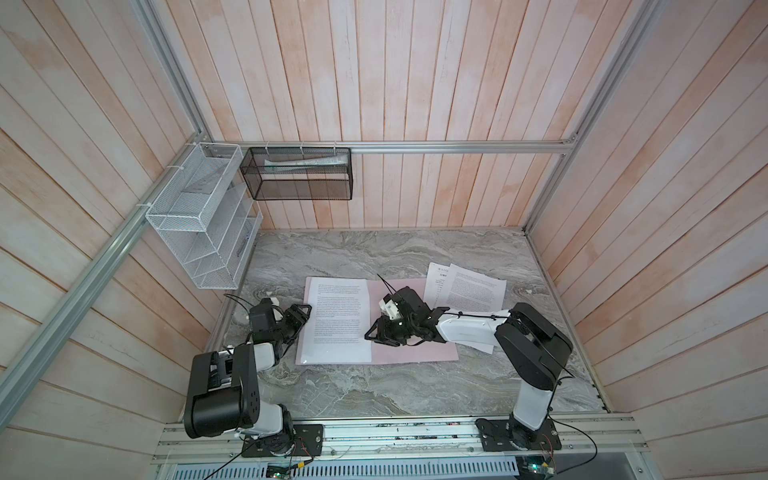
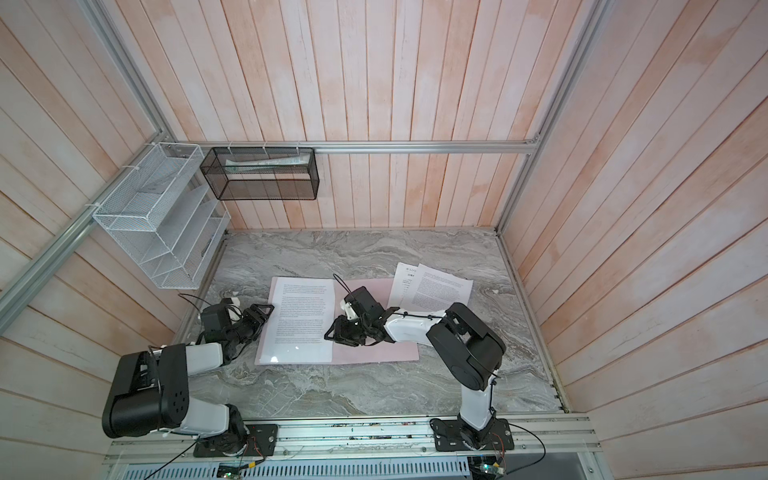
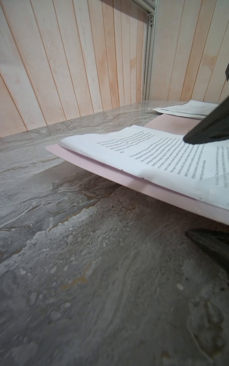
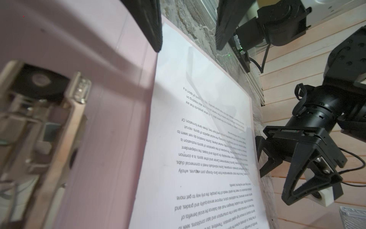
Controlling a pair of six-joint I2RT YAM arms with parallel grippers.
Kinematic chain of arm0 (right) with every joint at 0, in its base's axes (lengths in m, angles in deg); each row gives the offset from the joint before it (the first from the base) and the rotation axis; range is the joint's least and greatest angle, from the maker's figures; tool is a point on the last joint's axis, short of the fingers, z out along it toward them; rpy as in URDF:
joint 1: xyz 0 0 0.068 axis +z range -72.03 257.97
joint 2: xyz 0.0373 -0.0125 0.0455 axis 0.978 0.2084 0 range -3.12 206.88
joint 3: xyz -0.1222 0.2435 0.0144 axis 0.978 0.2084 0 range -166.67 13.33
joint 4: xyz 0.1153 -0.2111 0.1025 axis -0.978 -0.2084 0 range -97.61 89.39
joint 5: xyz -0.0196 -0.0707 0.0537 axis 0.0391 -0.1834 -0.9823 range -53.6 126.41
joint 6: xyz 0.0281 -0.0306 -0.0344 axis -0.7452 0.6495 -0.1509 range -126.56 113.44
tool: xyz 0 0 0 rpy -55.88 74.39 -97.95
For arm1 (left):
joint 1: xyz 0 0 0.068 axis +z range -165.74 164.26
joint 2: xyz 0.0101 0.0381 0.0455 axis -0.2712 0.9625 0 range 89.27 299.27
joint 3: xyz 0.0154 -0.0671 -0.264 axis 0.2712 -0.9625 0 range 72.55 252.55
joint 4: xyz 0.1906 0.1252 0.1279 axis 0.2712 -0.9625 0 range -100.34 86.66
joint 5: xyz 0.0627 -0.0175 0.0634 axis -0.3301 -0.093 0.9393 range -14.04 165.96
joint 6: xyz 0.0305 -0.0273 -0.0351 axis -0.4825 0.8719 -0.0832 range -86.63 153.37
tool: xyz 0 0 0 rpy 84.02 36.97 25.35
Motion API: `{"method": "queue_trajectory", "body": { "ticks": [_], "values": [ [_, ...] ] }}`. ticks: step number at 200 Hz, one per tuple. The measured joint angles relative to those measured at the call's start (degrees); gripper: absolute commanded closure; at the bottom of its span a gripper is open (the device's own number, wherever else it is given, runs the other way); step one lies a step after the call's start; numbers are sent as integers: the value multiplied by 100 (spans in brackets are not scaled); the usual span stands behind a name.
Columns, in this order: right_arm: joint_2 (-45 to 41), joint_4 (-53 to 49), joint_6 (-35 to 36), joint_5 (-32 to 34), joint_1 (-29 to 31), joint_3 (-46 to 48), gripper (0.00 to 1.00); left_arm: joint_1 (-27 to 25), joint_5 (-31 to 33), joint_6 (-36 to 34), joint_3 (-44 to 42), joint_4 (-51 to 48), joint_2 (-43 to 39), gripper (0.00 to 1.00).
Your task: Put the files into the folder
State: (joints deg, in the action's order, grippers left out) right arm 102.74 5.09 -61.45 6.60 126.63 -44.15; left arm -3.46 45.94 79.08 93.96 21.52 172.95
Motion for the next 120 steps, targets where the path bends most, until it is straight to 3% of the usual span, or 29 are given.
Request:
{"method": "queue_trajectory", "body": {
  "ticks": [50, 120],
  "values": [
    [190, -4, 160, 42, -87, 22, 77, -7, -2, 0, 0, 2, 0, 31],
    [570, 227, 192, 35, -201, -74, 78, -7, 0, -2, 0, 4, 116, 31]
  ]
}}
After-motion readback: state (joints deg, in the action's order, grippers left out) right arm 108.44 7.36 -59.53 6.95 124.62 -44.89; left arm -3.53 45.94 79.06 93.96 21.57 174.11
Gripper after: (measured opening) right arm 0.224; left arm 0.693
